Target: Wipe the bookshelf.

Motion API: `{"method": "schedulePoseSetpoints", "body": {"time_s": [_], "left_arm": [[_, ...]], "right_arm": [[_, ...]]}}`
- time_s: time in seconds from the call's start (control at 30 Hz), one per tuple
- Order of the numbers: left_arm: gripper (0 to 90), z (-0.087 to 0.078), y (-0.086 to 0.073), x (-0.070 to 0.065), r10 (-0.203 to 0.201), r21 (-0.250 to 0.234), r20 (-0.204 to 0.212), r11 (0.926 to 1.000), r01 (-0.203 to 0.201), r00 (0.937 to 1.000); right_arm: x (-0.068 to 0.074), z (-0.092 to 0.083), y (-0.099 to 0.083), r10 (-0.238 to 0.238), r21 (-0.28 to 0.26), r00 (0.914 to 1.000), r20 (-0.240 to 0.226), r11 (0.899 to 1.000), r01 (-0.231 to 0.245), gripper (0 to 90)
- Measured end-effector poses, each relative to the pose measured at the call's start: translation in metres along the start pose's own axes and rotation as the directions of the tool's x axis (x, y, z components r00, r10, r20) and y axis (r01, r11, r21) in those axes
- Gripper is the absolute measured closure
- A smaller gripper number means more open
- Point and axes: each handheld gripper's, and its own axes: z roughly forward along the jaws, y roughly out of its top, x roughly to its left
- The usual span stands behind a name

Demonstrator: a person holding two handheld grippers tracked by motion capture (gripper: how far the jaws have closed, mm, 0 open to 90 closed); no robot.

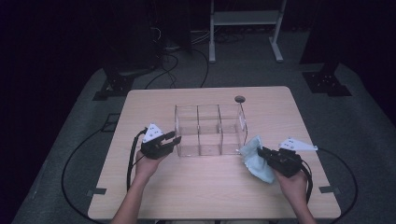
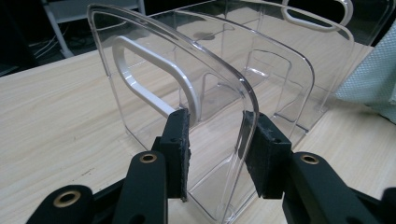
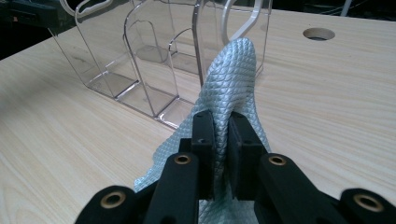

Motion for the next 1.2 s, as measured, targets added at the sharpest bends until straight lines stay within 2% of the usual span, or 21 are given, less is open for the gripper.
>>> {"method": "schedulePoseSetpoints", "body": {"time_s": [0.23,0.27,0.47,0.57,0.7,0.73,0.9,1.07,1.1,1.2], "left_arm": [[57.8,0.0,0.0,0.001,-0.009,-0.001,-0.006,1.0,0.009,0.9999],[57.6,-0.001,-0.002,0.003,-0.02,-0.012,-0.005,0.9997,0.02,0.9998],[53.2,-0.005,-0.003,0.002,-0.011,-0.009,-0.003,0.9999,0.011,0.9999],[53.2,-0.01,-0.003,0.002,-0.001,-0.013,0.0,0.9999,0.001,1.0],[58.0,-0.013,-0.003,0.004,0.01,-0.013,0.003,0.9999,-0.01,0.9999],[60.0,-0.012,-0.003,0.003,0.025,-0.015,0.002,0.9996,-0.025,0.9997],[59.5,-0.01,-0.003,0.003,0.018,-0.015,-0.006,0.9997,-0.018,0.9998],[51.4,-0.013,-0.003,0.003,0.018,-0.015,0.003,0.9997,-0.018,0.9998],[45.6,-0.016,-0.003,0.001,0.023,-0.024,0.015,0.9995,-0.022,0.9996],[38.7,-0.019,-0.003,0.0,0.023,-0.028,0.013,0.9993,-0.023,0.9997]], "right_arm": [[-0.009,-0.002,0.0,0.009,0.006,0.9999,0.013,1.0,-0.009,81.8],[-0.011,-0.004,0.001,0.014,0.006,0.9998,0.016,1.0,-0.014,81.7],[-0.018,-0.012,0.0,0.023,0.0,0.999,0.039,1.0,-0.023,81.7],[-0.025,-0.016,0.0,0.028,0.001,0.9981,0.055,1.0,-0.029,81.6],[-0.035,-0.021,0.0,0.039,0.007,0.9958,0.083,0.999,-0.04,81.4],[-0.04,-0.022,-0.001,0.041,0.006,0.9947,0.094,0.999,-0.042,81.2],[-0.045,-0.023,-0.001,0.042,0.015,0.9931,0.109,0.999,-0.044,81.0],[-0.053,-0.019,-0.003,0.053,0.027,0.9902,0.129,0.998,-0.057,80.3],[-0.056,-0.018,-0.003,0.058,0.03,0.9892,0.135,0.998,-0.062,79.8],[-0.061,-0.014,-0.003,0.064,0.038,0.9882,0.139,0.997,-0.07,79.8]]}}
